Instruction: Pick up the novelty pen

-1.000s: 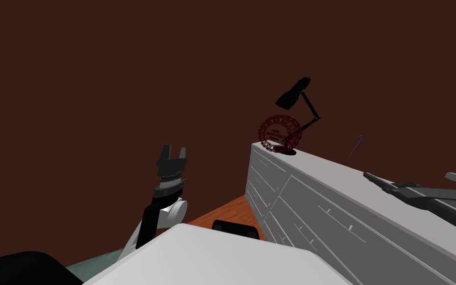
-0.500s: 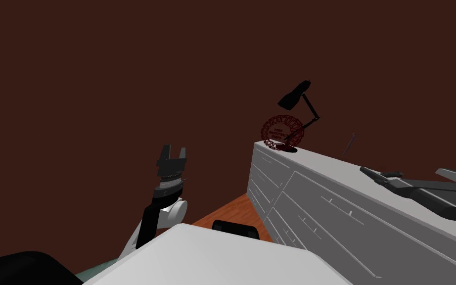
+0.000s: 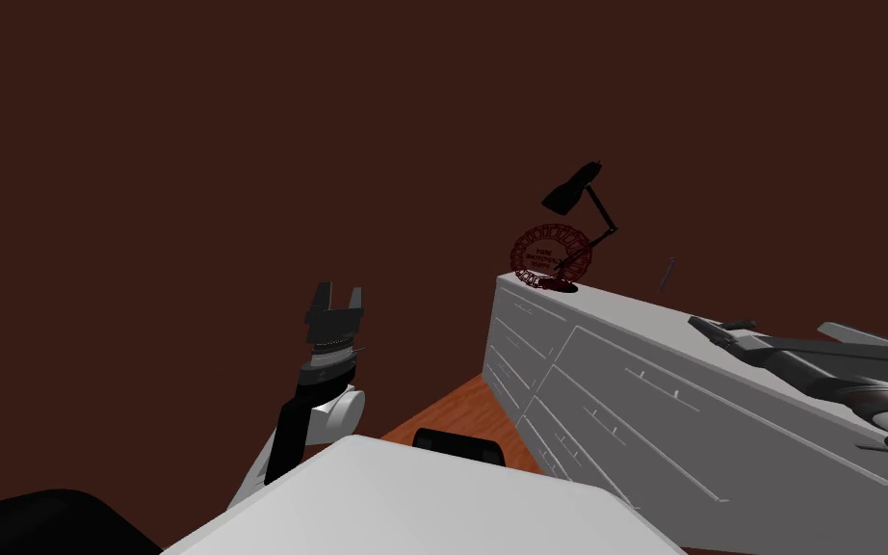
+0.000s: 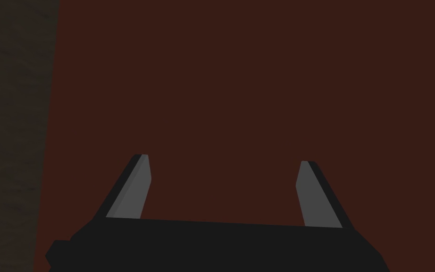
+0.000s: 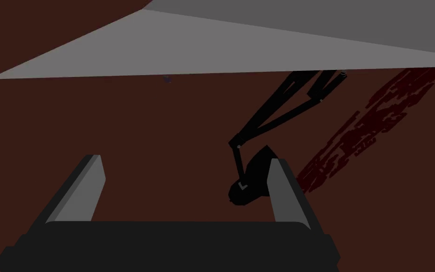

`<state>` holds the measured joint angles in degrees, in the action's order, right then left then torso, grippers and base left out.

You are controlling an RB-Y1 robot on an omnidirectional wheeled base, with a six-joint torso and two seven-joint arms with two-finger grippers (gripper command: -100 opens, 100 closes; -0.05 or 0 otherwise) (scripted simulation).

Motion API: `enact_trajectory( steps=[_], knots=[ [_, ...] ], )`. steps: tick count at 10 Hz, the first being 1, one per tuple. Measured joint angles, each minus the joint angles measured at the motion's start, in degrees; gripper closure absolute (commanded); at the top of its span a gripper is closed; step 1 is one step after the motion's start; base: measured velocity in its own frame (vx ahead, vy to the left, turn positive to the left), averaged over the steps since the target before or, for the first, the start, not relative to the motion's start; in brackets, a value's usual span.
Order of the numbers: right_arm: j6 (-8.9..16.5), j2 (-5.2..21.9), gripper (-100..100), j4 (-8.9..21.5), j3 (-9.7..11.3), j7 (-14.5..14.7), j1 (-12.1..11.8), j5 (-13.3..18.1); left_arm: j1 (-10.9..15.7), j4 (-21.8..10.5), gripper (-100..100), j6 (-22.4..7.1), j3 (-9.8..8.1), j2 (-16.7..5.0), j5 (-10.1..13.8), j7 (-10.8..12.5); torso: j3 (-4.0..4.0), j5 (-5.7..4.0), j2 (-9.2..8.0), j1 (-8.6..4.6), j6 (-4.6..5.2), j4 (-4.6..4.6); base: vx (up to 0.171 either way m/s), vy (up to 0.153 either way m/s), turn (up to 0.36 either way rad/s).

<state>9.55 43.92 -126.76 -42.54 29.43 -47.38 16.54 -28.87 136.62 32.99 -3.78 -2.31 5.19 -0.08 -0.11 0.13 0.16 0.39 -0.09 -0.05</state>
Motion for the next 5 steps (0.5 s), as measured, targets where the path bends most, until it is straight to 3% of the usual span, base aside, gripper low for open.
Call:
enact_trajectory(
  steps=[5],
  knots=[
    [3.3,3.2,-100,5.7,3.9,-1.2,8.1,-1.3,0.0,0.0,0,0.0,0.00,0.0,0.0,0.0,-0.02,0.00,0.04,0.05,0.01,-0.01,-0.027,0.102,-0.080]
  ],
)
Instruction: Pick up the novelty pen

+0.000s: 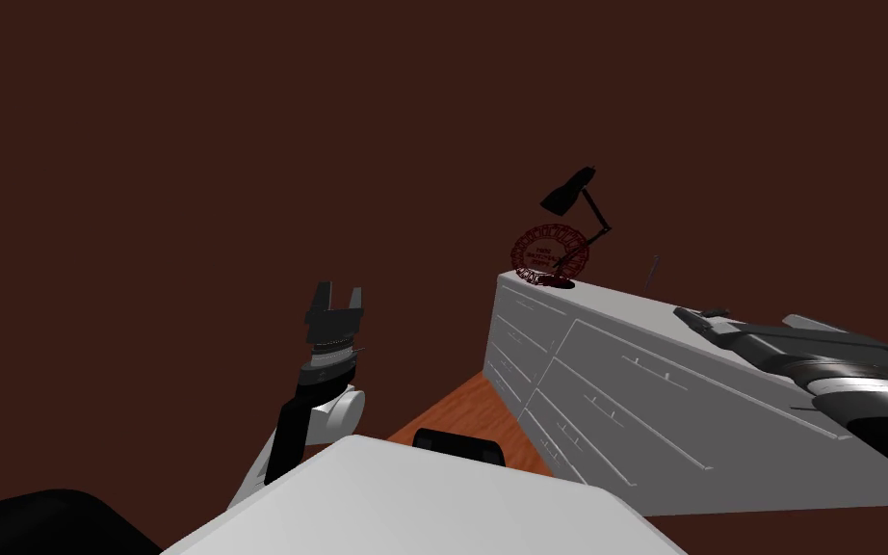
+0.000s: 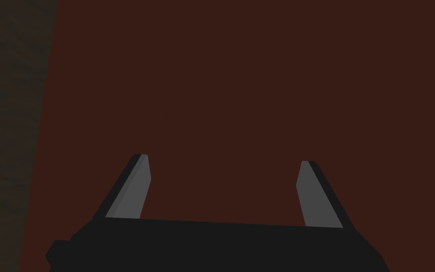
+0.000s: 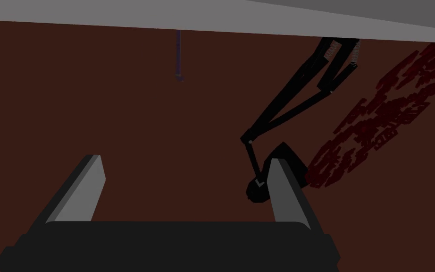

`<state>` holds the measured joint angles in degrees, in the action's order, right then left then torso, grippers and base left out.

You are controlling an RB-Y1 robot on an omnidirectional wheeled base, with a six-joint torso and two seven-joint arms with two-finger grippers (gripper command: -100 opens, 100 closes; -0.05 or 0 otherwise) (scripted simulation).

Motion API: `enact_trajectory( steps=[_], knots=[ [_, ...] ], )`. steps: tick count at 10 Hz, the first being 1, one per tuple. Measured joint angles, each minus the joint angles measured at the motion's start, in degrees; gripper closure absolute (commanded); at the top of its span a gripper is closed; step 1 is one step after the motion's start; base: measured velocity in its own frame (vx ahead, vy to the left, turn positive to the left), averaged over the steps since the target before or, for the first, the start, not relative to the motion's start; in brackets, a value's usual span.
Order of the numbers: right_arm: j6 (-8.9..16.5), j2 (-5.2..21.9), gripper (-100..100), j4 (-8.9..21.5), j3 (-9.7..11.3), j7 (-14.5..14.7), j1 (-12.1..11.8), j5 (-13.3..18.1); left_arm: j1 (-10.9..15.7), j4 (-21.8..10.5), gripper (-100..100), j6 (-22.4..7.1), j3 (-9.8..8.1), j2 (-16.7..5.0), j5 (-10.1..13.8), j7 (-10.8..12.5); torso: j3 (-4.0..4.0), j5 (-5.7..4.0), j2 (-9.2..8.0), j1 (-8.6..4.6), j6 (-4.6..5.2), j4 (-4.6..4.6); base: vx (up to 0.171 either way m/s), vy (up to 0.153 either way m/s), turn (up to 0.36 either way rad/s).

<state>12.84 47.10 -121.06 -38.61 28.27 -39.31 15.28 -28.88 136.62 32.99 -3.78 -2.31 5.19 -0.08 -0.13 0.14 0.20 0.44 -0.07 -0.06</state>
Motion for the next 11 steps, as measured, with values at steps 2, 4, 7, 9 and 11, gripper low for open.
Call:
enact_trajectory(
  steps=[2,4,7,9,11],
  knots=[
    [0.9,0.3,-100,2.0,2.1,0.0,3.6,0.2,0.0,0.0,0,0.0,0.00,0.0,0.0,0.0,-0.02,-0.04,0.04,-0.17,-0.01,-0.01,-0.017,0.066,-0.090],
    [2.5,1.7,-100,3.9,3.8,-0.3,6.8,-0.5,0.0,0.0,0,0.0,0.00,0.0,0.0,0.0,-0.04,-0.03,0.07,-0.22,-0.03,-0.01,-0.008,0.048,-0.046],
    [4.2,3.7,-100,6.9,6.2,-0.6,11.5,-1.4,0.0,0.0,0,0.0,-0.01,0.0,0.0,0.0,-0.08,-0.07,0.14,-0.34,-0.02,-0.03,0.003,0.026,-0.040],
    [5.3,4.7,-100,8.6,7.9,-0.7,14.3,-1.9,0.0,0.0,0,0.0,-0.01,0.0,0.0,0.0,-0.09,-0.08,0.16,-0.38,-0.02,-0.04,0.012,0.017,-0.071],
    [6.4,6.0,-100,10.8,9.7,-0.8,17.1,-2.7,0.0,0.0,0,0.0,-0.01,0.0,0.0,0.0,-0.11,-0.08,0.19,-0.40,-0.02,-0.04,0.021,0.006,-0.034]
  ],
)
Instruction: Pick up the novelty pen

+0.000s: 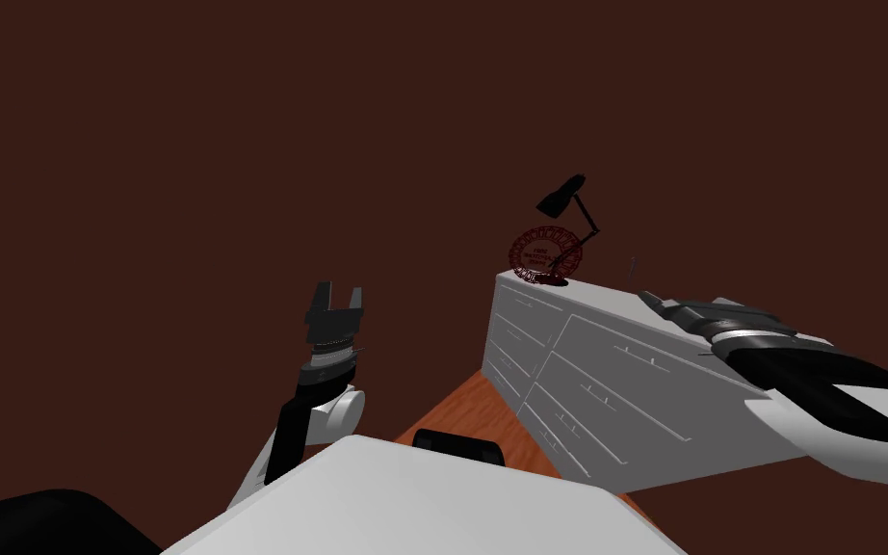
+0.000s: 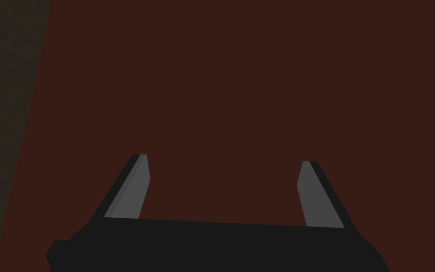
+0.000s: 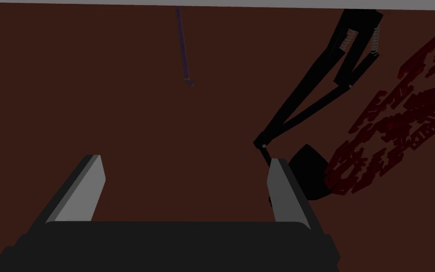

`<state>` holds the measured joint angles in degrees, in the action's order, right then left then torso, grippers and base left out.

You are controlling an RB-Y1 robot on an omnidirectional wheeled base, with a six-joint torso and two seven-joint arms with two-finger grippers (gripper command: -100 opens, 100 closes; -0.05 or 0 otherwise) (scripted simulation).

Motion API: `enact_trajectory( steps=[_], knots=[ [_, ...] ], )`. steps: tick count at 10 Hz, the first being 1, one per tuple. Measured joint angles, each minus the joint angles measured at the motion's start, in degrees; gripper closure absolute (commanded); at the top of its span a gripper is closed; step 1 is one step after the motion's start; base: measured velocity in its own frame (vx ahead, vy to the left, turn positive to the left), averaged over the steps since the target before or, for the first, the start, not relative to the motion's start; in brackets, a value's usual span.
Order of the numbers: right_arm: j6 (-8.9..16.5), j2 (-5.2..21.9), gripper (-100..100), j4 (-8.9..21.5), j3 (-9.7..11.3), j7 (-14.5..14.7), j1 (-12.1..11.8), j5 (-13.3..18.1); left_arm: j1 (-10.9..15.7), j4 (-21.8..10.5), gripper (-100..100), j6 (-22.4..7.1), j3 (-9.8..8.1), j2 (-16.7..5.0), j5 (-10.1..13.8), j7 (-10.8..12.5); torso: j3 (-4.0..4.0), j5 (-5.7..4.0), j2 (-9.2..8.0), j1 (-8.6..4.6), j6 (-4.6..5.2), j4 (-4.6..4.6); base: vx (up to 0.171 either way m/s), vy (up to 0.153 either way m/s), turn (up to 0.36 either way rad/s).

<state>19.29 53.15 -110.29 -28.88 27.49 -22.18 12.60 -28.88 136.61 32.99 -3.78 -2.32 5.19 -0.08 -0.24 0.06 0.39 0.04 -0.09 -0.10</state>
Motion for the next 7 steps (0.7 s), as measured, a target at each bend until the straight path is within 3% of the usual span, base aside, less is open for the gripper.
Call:
enact_trajectory(
  steps=[7],
  knots=[
    [3.8,5.5,-100,8.1,7.5,0.1,11.7,-2.9,0.0,0.0,0,0.0,-0.01,0.0,0.0,0.0,-0.08,-0.05,0.14,-0.19,0.01,-0.03,0.038,-0.023,-0.032]
  ],
)
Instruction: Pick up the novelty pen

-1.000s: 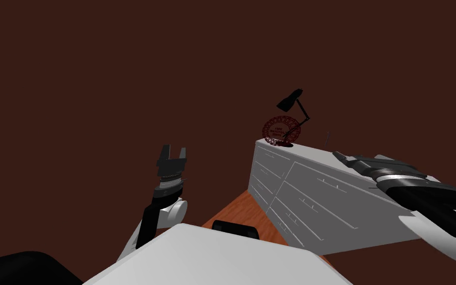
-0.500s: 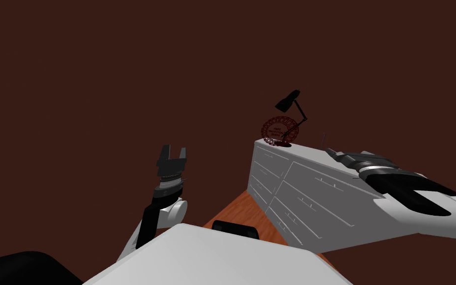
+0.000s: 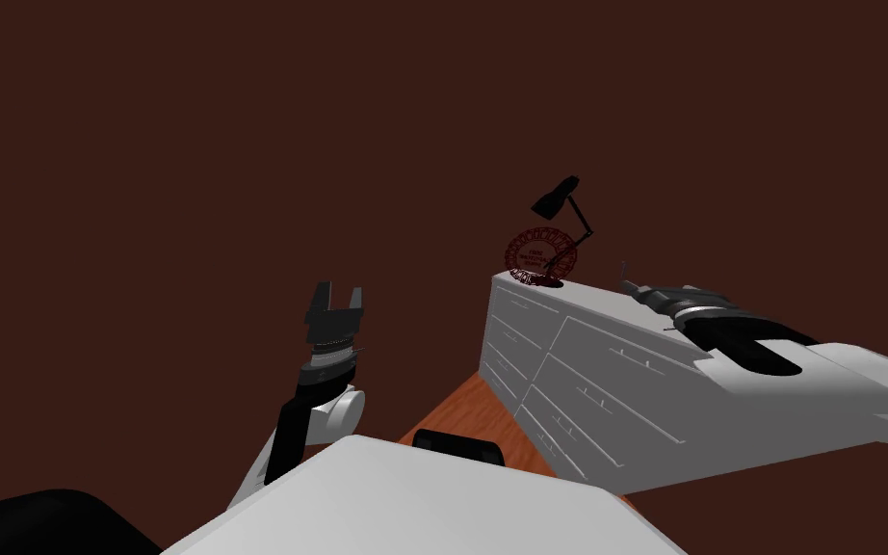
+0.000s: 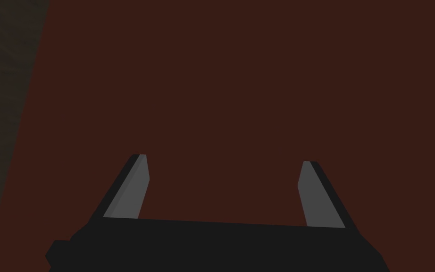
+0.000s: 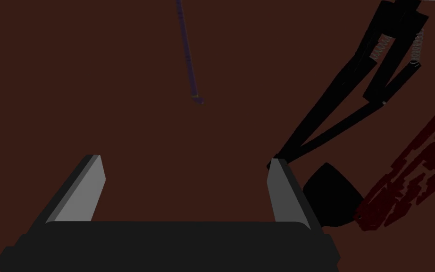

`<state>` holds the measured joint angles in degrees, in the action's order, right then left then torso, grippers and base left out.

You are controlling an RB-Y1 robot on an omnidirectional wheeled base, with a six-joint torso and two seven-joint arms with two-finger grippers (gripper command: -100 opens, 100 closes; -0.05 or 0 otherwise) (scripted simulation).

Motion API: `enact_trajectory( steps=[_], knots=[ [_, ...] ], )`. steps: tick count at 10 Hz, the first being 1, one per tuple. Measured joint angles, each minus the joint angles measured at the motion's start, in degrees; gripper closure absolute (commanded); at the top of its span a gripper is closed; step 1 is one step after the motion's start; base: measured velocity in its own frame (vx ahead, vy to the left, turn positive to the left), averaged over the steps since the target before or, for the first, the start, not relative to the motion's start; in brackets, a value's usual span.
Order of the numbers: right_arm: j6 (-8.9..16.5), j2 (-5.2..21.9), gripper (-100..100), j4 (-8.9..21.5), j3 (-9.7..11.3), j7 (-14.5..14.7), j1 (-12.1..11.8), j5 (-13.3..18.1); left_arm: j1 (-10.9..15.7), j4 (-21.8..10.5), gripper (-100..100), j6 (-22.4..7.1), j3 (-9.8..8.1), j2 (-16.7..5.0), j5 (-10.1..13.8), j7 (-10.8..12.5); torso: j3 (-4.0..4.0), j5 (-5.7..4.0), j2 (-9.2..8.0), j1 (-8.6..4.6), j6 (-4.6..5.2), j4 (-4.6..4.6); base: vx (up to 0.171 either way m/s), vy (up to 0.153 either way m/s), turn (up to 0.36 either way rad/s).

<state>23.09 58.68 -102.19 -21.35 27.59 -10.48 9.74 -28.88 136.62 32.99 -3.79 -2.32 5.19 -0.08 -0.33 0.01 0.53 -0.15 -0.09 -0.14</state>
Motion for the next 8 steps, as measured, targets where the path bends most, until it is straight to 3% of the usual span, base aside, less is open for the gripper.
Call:
enact_trajectory(
  steps=[8],
  knots=[
    [3.8,5.8,-100,7.7,7.4,0.4,10.8,-3.4,0.0,0.0,0,0.0,0.00,0.0,0.0,0.0,0.02,0.00,-0.04,0.02,0.00,0.01,0.053,-0.046,-0.020]
  ],
)
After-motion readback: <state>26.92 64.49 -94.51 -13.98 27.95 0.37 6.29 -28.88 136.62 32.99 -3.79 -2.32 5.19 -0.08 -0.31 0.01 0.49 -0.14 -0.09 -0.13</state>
